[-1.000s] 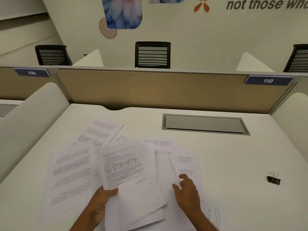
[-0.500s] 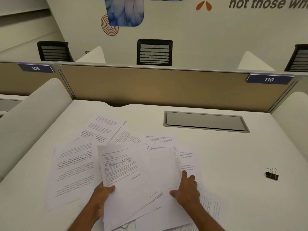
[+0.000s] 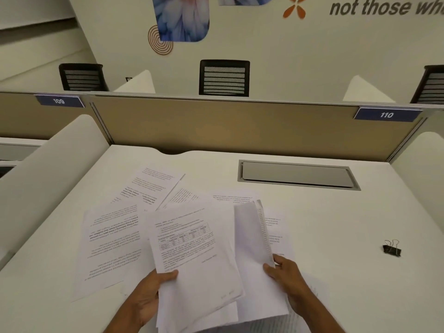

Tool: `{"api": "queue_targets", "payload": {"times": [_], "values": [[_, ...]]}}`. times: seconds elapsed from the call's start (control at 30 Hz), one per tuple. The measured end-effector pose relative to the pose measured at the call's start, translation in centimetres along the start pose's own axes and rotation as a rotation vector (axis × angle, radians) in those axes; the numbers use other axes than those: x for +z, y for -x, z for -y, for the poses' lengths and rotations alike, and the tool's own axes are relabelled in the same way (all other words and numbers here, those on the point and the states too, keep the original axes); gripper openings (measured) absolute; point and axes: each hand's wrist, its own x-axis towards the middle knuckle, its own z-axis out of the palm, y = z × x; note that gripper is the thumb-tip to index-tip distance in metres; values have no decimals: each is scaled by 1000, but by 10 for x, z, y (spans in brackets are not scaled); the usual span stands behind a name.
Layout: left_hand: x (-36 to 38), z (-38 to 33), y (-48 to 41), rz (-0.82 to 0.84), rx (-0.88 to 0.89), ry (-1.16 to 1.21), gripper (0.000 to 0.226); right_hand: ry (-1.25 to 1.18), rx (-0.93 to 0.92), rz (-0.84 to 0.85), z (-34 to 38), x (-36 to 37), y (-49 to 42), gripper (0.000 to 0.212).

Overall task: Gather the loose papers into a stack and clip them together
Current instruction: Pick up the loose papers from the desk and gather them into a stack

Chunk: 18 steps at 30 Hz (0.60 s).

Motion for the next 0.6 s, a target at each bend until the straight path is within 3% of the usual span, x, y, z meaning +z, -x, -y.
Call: {"api": "queue_targets", "payload": {"times": [0.17, 0.37, 0.43, 0.53, 0.6], "values": [[16, 7, 6, 30, 23, -56, 37, -63, 21, 86, 12, 5, 16, 26], [34, 2, 13, 88, 43, -183, 40, 48, -47, 153, 32, 30, 35, 27], [39, -3, 14, 114, 63, -234, 46, 76, -63, 167, 38, 32, 36, 33], [46, -7, 16, 111, 118, -276, 74, 25, -12, 150, 46, 30, 37, 56], [56, -7, 16, 108, 163, -272, 59, 64, -64, 175, 50, 30, 38, 52]]}}
